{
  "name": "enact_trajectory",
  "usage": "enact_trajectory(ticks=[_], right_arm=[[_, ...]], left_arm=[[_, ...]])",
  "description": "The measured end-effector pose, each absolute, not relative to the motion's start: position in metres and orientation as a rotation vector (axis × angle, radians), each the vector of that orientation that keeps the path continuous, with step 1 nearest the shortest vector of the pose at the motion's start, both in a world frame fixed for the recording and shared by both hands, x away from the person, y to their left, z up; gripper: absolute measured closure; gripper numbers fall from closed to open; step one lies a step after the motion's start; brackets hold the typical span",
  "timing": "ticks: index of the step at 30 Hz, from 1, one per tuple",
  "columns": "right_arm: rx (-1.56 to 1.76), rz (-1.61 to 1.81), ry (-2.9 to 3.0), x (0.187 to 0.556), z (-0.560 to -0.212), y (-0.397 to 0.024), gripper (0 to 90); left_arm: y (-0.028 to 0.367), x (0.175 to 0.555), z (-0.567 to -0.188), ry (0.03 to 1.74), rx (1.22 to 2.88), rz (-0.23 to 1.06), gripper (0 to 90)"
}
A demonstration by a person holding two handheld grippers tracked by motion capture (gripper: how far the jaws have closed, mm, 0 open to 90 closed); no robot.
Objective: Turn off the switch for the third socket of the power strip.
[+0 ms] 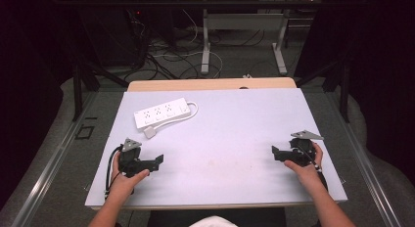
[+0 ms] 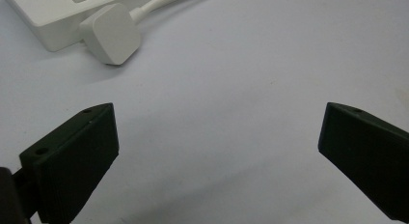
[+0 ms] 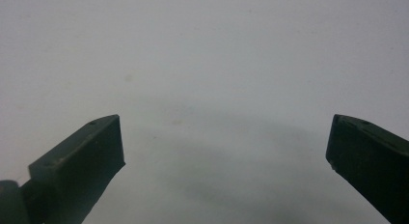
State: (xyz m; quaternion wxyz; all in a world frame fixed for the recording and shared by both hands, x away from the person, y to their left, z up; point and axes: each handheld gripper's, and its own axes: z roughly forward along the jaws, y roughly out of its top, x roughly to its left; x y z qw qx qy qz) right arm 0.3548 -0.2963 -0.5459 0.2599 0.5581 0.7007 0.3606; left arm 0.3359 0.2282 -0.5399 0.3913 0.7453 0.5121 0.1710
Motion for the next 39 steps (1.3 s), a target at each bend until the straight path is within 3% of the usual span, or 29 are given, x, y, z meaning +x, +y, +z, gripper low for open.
enact_trajectory(ticks=[22,39], right_arm=[[1.482,1.004,1.903,0.343,-0.541,-0.29,0.0],[1.465,1.017,1.911,0.343,-0.541,-0.288,0.0]], left_arm=[[0.226,0.34,-0.533,1.317,1.849,0.445,3.0],[0.232,0.344,-0.512,1.386,1.784,0.417,10.0]])
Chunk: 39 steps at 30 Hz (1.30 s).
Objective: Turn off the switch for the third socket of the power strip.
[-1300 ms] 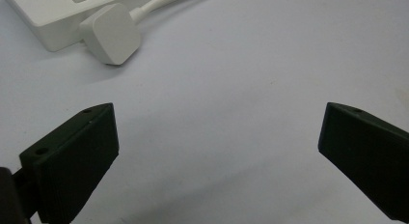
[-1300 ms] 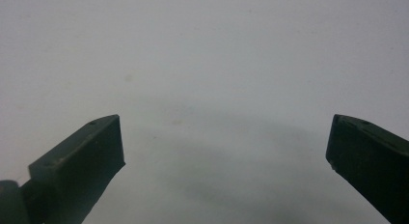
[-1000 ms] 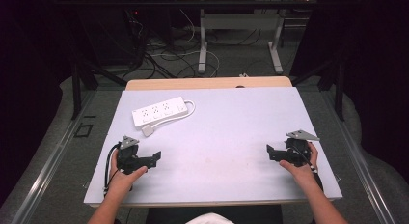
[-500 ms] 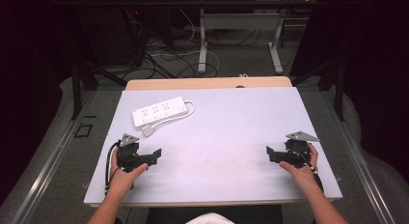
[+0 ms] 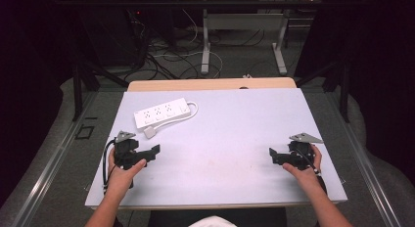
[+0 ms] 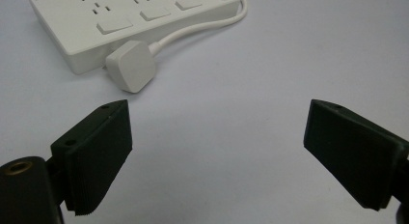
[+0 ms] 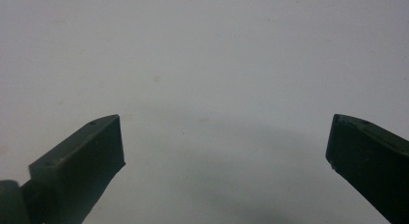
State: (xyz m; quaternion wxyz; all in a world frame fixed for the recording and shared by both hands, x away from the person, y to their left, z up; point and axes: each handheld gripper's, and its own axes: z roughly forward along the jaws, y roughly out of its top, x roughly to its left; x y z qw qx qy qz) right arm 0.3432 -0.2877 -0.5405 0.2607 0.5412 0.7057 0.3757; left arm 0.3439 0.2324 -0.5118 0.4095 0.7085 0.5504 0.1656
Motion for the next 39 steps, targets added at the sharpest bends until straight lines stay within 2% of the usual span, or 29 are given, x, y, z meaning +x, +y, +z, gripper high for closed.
enact_trajectory(ticks=[24,39], right_arm=[[1.443,1.012,1.928,0.342,-0.541,-0.284,0.0],[1.442,1.02,1.927,0.342,-0.542,-0.284,0.0]], left_arm=[[0.234,0.362,-0.482,1.395,1.745,0.467,18.5],[0.236,0.374,-0.453,1.371,1.753,0.491,28.4]])
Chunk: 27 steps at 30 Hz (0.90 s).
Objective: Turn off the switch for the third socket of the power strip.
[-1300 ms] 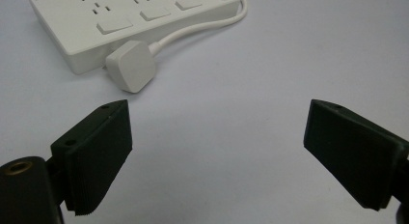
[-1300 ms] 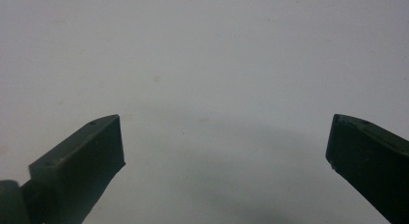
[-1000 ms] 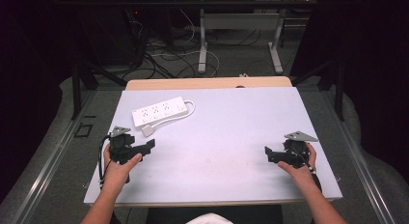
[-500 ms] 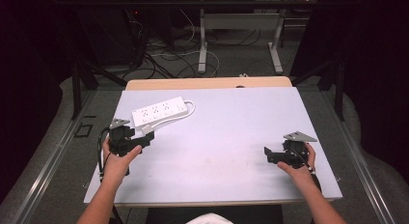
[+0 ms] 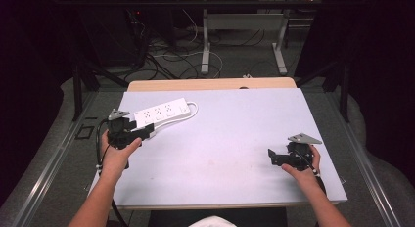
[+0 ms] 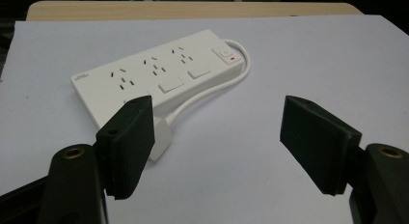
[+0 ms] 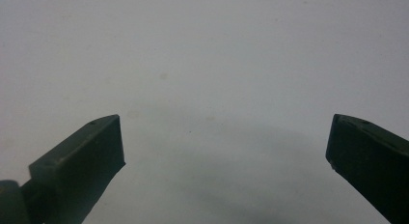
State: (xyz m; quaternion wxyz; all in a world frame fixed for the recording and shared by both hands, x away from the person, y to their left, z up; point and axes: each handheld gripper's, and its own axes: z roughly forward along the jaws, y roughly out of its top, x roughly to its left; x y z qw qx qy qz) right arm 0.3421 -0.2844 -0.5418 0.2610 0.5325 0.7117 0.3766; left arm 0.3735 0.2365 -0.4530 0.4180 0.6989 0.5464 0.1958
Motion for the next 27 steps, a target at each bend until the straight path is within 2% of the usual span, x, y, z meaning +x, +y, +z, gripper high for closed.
enact_trajectory(ticks=[6,14,27], right_arm=[[1.445,1.021,1.926,0.342,-0.542,-0.284,0.0],[1.445,1.019,1.929,0.342,-0.542,-0.285,0.0],[1.444,1.015,1.923,0.343,-0.543,-0.285,0.0]], left_arm=[[0.24,0.377,-0.445,1.377,1.741,0.499,32.8],[0.243,0.382,-0.437,1.364,1.755,0.514,42.8],[0.245,0.396,-0.422,1.362,1.726,0.548,43.0]])
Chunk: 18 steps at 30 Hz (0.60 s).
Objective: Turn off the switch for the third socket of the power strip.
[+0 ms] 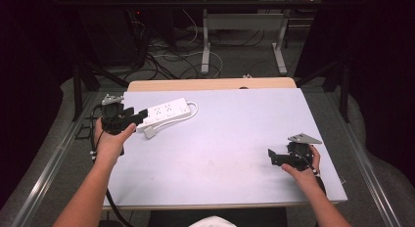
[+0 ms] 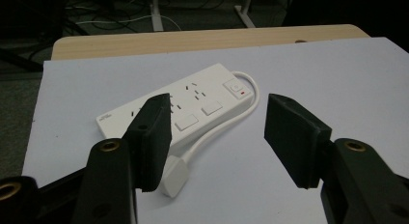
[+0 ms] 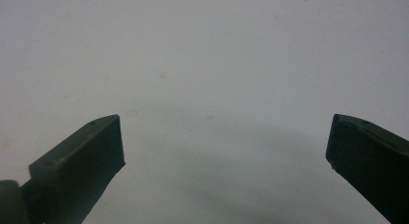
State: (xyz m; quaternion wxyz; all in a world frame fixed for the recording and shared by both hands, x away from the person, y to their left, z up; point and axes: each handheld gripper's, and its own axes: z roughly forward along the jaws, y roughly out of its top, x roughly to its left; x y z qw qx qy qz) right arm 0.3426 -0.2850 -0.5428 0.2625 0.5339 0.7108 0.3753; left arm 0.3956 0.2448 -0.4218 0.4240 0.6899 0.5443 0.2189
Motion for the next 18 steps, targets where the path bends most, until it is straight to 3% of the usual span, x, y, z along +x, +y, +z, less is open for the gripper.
enact_trajectory(ticks=[18], right_arm=[[1.443,1.019,1.927,0.343,-0.543,-0.286,0.0]], left_arm=[[0.25,0.416,-0.417,1.414,1.689,0.537,46.1]])
